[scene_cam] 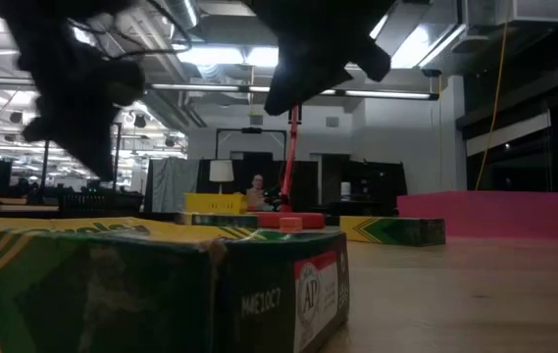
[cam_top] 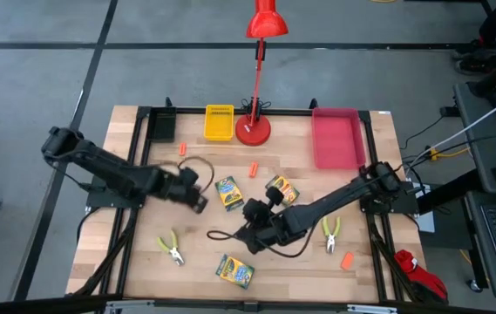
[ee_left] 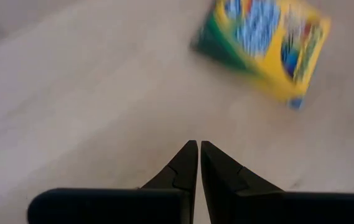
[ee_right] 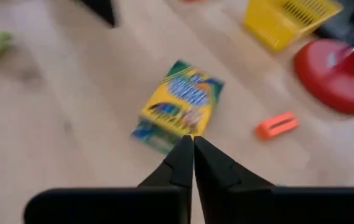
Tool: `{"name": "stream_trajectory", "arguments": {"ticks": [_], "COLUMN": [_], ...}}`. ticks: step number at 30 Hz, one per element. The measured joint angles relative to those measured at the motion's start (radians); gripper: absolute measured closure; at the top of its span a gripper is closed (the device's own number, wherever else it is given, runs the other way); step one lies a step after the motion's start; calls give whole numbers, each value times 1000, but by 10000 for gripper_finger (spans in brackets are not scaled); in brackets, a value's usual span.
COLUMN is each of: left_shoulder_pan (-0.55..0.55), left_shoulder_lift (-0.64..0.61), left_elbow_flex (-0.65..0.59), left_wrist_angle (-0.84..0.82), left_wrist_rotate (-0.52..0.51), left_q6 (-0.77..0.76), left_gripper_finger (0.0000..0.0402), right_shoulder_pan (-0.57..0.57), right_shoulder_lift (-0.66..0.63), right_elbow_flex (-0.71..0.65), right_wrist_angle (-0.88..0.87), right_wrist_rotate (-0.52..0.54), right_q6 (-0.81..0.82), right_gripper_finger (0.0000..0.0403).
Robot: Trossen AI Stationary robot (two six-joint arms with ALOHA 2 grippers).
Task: Pick & Place School Supplies
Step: Put the yellow crayon box into the red bin
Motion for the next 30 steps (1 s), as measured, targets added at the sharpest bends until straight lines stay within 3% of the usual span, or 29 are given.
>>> {"name": "stream_trajectory", "arguments": {"ticks": [3, 8, 13, 21, 30], "left_shoulder_pan": [153, 444, 626, 680, 678], "left_shoulder_lift": [-21, 5, 33, 139, 262], "left_elbow_flex": [0, 0, 1, 1, 1], "left_wrist_angle": [62, 177, 195, 316, 430], "left_wrist_rotate": [82, 400, 525, 647, 713], "left_q6": [90, 293, 407, 436, 403], "left_gripper_finger": [387, 387, 387, 387, 387], "right_shoulder_pan": [-2, -5, -27, -88, -111], "right_shoulder_lift": [0, 0, 16, 113, 144], "right_elbow_flex": [0, 0, 2, 2, -52], "right_wrist_angle": [-1, 9, 51, 95, 176], "right_wrist_rotate": [-42, -72, -164, -308, -416], "right_q6": [27, 49, 19, 27, 85], "right_gripper_finger": [367, 362, 365, 357, 314]}}
